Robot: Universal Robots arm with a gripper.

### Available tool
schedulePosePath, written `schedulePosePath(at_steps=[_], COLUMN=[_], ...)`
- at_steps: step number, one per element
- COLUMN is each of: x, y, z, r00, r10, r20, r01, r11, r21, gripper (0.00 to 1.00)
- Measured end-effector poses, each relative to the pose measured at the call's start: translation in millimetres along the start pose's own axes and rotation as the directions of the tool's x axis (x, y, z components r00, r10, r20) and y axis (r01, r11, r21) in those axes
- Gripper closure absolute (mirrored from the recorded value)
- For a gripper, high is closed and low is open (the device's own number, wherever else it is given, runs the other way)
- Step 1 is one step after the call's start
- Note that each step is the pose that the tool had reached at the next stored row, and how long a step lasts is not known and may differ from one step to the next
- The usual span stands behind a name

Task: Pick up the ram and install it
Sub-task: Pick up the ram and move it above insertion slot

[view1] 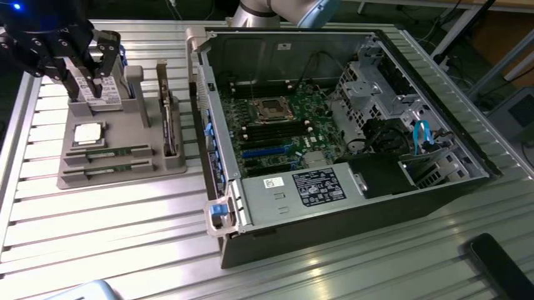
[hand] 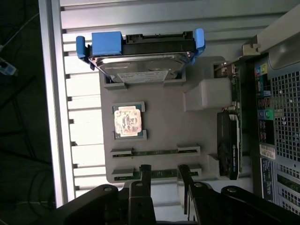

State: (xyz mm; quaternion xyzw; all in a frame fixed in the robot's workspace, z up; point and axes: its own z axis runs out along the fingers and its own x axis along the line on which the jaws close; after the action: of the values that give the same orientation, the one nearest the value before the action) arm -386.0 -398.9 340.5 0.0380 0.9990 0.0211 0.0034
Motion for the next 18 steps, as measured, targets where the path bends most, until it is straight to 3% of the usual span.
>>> schedulePosePath(at_steps=[11, 12, 18], x=[0.2, 0.2, 0.2], y=[-1.5, -2.0, -1.9], z=[34.0, 44.1, 44.2], r00=[1.0000, 1.0000, 1.0000], r10=[0.000, 0.000, 0.000], r20=[0.0000, 0.0002, 0.0042], r01=[0.000, 0.000, 0.000], r11=[1.0000, 1.0000, 1.0000], r21=[0.0000, 0.0005, 0.0000], gripper=[0.64, 0.64, 0.64])
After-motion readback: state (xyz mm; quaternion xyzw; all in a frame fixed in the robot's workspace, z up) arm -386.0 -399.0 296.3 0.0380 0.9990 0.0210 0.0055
